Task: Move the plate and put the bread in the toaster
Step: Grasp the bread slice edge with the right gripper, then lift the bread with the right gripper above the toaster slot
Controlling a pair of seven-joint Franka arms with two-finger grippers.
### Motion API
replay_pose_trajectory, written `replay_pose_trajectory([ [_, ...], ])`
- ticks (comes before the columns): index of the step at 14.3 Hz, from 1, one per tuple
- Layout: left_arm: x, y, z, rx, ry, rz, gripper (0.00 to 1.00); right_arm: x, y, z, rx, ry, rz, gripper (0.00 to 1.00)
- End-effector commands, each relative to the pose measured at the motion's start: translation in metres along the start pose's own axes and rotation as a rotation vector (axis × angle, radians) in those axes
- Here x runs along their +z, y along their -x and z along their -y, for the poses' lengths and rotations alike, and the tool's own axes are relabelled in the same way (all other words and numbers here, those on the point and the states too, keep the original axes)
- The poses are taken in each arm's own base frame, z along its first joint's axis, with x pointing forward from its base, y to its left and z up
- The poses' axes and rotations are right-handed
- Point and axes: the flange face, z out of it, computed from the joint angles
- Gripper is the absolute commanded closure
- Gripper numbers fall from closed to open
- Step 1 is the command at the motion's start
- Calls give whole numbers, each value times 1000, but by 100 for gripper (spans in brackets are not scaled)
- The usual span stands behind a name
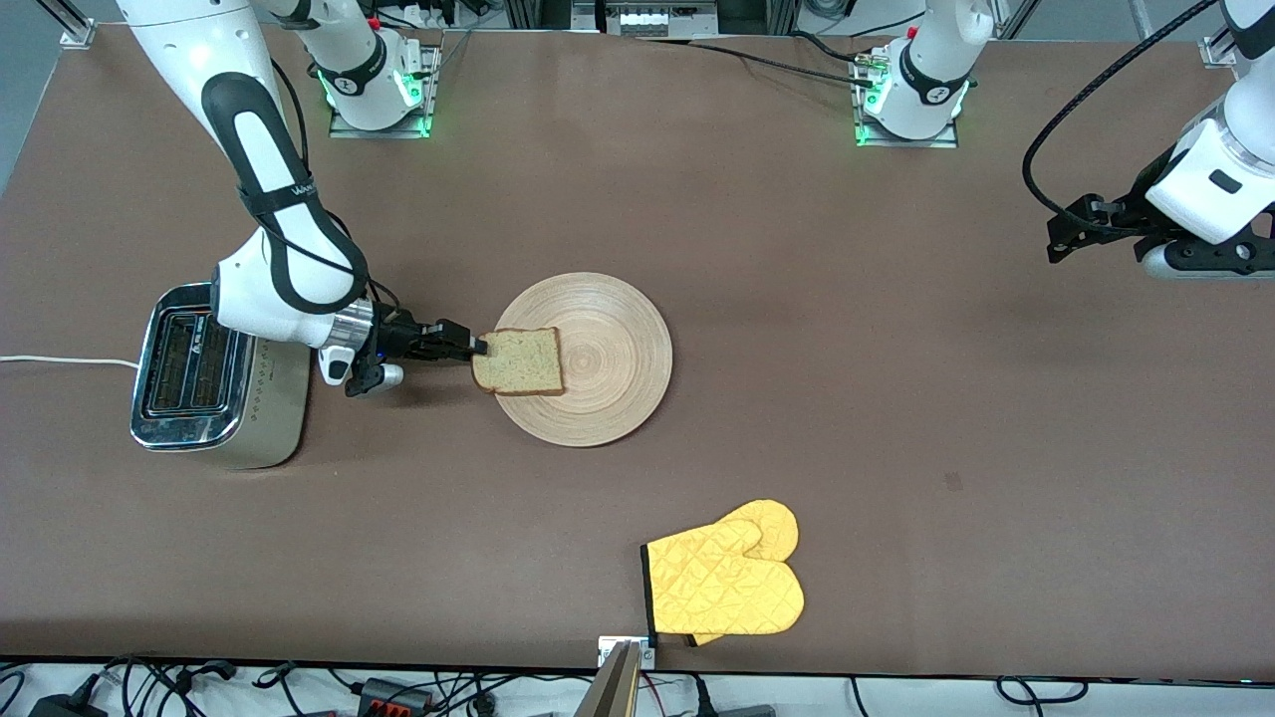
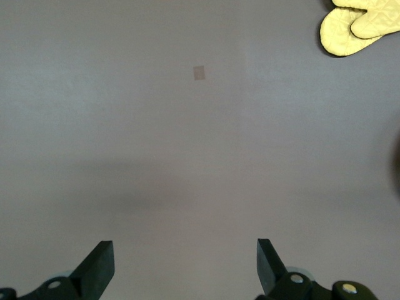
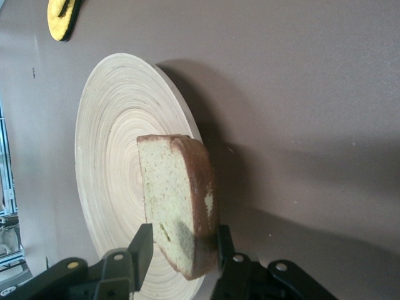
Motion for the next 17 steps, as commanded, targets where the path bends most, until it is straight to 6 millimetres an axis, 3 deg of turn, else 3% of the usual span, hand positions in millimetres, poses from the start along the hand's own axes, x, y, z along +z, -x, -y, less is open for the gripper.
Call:
replay_pose_trajectory([
  [1,-8,3,1,-8,-1,-2,0,10,-2,-13,-51,5,-8,51],
  [10,-7,3,-2,-2,-1,-1,0,16,0,-10,-6,-36,-26,53],
  [12,-7,3,-2,0,-1,-1,0,14,-1,-11,-4,-38,-28,68],
  [17,-7,4,-2,-2,-1,2,0,9,-3,-8,-17,-39,-39,91],
])
